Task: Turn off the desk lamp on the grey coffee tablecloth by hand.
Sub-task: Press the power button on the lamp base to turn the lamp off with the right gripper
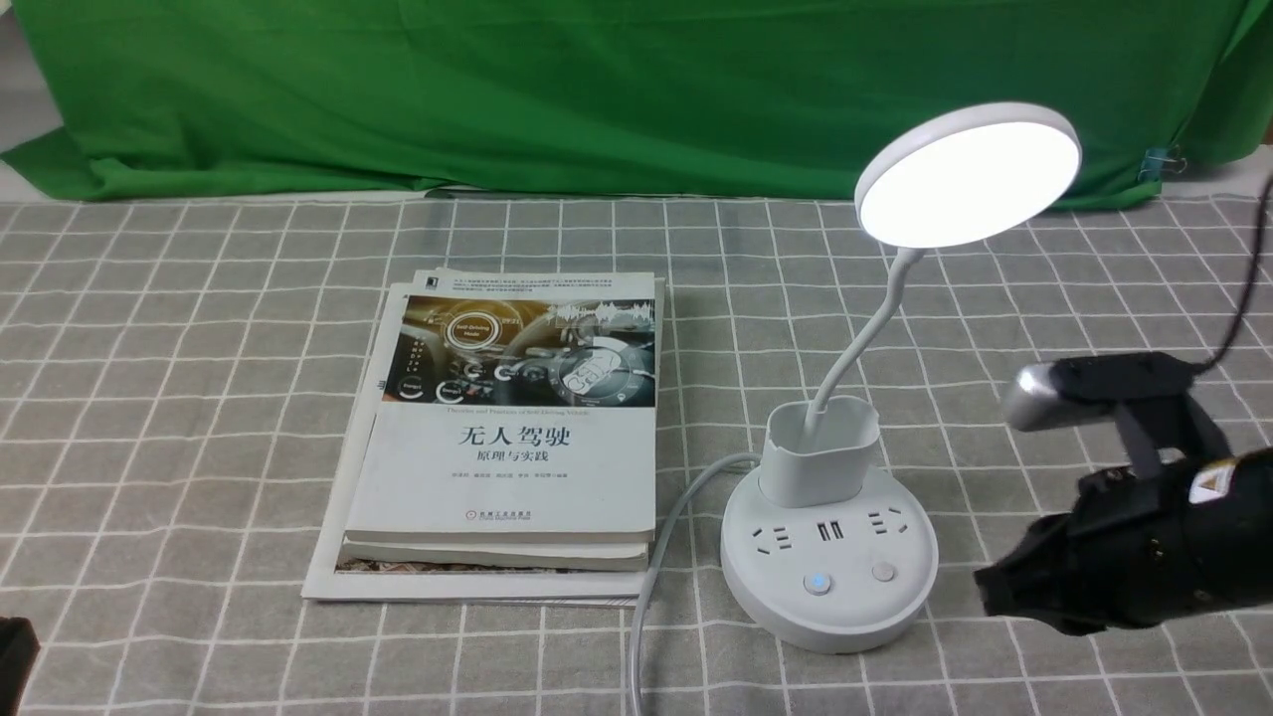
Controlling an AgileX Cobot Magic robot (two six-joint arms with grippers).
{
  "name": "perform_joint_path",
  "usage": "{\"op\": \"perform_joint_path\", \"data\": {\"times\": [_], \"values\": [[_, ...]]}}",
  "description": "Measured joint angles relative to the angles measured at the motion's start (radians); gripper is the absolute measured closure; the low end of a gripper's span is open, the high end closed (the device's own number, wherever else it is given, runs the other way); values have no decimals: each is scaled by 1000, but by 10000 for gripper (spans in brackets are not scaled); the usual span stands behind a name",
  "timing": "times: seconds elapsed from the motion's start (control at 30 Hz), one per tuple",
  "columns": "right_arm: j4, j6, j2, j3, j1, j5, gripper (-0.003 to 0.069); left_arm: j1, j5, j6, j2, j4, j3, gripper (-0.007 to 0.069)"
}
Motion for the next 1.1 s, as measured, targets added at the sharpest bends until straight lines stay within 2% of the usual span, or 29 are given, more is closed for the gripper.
{"op": "perform_joint_path", "data": {"times": [0.03,0.1,0.17,0.27,1.1], "values": [[-68,56,37,-43,60,2,634,0,0,0,0,0,0,624],[-176,138,77,-78,113,6,634,0,0,0,0,0,0,624],[-257,211,116,-109,141,8,634,0,0,0,0,0,0,624],[-307,250,153,-140,151,-14,634,0,0,0,0,0,0,624],[-318,290,216,-146,151,-98,634,0,0,0,0,0,0,624]]}}
